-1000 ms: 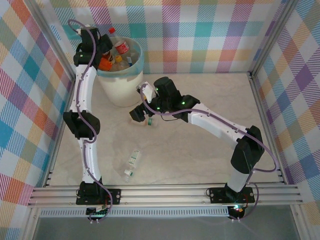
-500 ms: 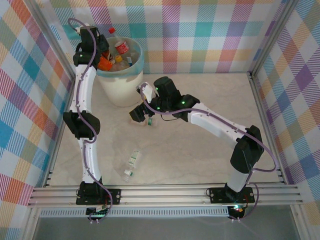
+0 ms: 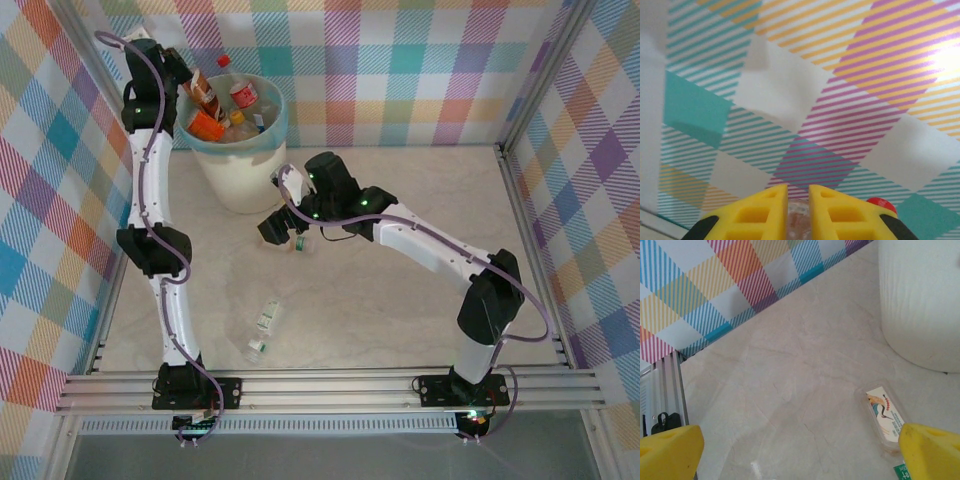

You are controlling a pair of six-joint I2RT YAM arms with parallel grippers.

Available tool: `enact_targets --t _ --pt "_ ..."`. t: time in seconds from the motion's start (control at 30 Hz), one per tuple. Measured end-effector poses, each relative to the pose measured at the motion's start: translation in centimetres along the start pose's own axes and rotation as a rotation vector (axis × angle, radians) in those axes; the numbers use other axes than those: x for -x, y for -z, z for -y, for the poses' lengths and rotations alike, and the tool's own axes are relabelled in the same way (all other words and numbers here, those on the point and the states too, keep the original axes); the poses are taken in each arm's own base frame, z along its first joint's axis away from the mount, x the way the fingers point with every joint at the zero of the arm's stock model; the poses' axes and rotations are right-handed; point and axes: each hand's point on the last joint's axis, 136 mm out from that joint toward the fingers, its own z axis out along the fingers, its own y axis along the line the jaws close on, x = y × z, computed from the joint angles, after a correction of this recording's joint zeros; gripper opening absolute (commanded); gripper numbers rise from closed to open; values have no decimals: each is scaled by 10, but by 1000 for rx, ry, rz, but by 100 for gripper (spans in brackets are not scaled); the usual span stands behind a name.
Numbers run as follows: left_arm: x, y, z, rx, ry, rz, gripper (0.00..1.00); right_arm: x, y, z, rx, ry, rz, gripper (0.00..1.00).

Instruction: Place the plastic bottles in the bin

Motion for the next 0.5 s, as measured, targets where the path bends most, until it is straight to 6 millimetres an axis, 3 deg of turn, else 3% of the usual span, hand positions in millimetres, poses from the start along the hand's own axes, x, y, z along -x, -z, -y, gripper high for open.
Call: enact_targets --t 0.2,0.5 --pt "-48 -25 -7 -52 23 -124 17 -8 -5 -1 18 -29 -28 99" --pt "-112 -12 -10 -97 27 -406 15 -9 -5 -5 41 -57 -34 98"
